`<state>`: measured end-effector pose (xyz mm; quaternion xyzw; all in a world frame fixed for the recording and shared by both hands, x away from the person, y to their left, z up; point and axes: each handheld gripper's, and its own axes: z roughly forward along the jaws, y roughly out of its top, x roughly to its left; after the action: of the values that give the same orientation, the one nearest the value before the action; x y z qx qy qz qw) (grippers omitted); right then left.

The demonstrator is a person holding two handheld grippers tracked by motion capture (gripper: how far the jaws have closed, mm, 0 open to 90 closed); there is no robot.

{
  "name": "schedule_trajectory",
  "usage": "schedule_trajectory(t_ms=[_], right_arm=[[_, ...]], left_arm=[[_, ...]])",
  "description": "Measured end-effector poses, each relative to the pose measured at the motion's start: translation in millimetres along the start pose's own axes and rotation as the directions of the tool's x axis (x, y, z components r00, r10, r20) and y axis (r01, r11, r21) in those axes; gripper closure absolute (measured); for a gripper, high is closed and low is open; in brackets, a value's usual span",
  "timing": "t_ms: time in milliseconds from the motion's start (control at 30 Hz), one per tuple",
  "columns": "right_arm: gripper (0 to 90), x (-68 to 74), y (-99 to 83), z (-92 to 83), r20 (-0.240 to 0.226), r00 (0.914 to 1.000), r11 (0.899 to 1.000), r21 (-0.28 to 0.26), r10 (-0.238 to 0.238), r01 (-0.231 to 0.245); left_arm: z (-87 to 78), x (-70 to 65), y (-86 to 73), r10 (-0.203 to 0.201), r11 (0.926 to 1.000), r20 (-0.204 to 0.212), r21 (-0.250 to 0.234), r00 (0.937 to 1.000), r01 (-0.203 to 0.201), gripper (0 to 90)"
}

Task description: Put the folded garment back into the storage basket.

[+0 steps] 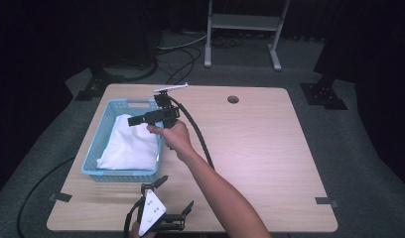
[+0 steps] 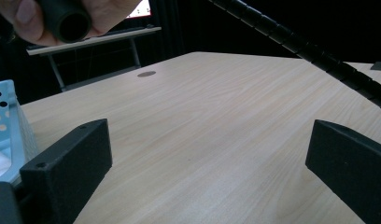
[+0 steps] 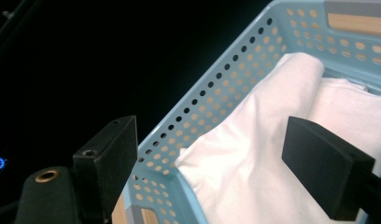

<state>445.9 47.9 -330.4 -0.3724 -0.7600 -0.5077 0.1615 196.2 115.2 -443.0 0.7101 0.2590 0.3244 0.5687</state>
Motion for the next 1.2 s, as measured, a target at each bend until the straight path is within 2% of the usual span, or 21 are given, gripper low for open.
schedule_trajectory(t_ms=[200, 333, 567, 767, 867, 1200], right_arm=[[15.8, -0.8, -3.3, -9.5, -0.026, 0.9988, 0.999, 0.001, -0.042, 0.042], [14.2, -0.6, -6.5, -16.2, -0.053, 0.9978, 0.999, -0.018, -0.039, 0.038], [13.0, -2.3, -16.5, -32.9, -0.070, 0.9959, 0.998, -0.034, -0.057, 0.055], [12.6, -4.9, -22.6, -46.1, -0.072, 0.9955, 0.997, -0.059, -0.061, 0.057], [12.6, -4.7, -25.1, -50.5, -0.061, 0.9953, 0.995, -0.075, -0.075, 0.070], [12.2, -10.6, -31.5, -58.3, -0.055, 0.9961, 0.995, -0.080, -0.069, 0.065]], left_arm=[[-0.6, -0.9, 0.0, 0.012, 0.9999, -0.002, -0.004, 0.9999, -0.012, 0.0], [-0.7, -0.4, -0.3, -0.001, 1.0000, -0.001, -0.008, 1.0000, 0.001, 0.0], [-0.5, -1.2, -0.3, 0.007, 0.9999, 0.001, -0.009, 1.0000, -0.007, 0.0], [-0.8, 0.1, -0.5, -0.008, 0.9999, 0.000, -0.012, 1.0000, 0.008, 0.0], [0.1, -0.2, -0.1, -0.001, 1.0000, 0.008, -0.001, 1.0000, 0.001, 0.0], [-0.1, 0.3, -0.1, -0.001, 1.0000, 0.007, -0.004, 1.0000, 0.001, 0.0]])
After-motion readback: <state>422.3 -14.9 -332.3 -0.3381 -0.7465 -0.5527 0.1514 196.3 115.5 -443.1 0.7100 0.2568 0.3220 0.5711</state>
